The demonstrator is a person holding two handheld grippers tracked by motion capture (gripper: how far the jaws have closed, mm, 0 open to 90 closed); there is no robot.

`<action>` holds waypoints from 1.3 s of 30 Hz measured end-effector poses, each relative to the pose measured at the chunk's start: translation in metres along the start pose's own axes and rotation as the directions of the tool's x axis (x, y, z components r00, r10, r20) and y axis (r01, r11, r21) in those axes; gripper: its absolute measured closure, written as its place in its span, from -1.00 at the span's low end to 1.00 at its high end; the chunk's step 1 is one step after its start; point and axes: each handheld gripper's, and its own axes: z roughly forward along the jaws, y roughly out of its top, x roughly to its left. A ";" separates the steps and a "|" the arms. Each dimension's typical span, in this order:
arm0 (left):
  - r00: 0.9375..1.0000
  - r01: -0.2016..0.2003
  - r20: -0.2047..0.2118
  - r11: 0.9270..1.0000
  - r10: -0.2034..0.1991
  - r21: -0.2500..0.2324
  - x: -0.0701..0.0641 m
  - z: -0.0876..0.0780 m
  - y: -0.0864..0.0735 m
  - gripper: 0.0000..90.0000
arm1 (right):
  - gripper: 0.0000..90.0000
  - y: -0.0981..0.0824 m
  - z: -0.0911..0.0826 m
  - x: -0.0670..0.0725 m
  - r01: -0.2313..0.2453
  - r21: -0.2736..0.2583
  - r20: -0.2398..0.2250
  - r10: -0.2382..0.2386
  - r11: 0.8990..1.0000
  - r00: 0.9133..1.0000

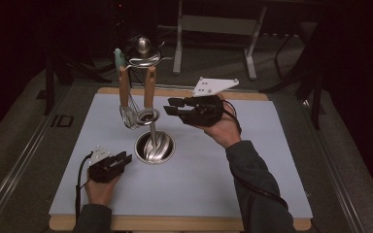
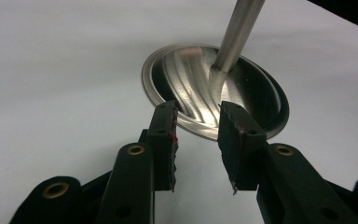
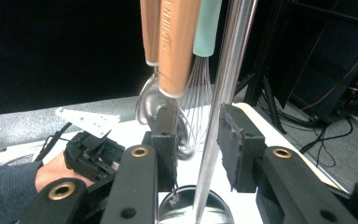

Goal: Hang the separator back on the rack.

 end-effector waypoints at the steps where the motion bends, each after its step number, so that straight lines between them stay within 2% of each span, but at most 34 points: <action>1: 1.000 0.001 0.000 1.000 -0.001 0.000 0.000 0.000 0.000 0.50 | 0.51 0.000 0.000 0.000 0.001 0.001 0.000 -0.001 1.000 1.000; 24: 1.000 -0.002 -0.002 1.000 0.002 0.000 0.000 0.000 0.000 0.49 | 0.49 -0.011 -0.008 -0.007 -0.008 0.032 0.024 0.007 0.999 1.000; 39: 1.000 0.000 -0.003 1.000 0.000 0.002 0.000 0.000 0.000 0.49 | 0.42 -0.048 -0.020 -0.023 -0.071 0.102 0.088 0.062 0.992 0.994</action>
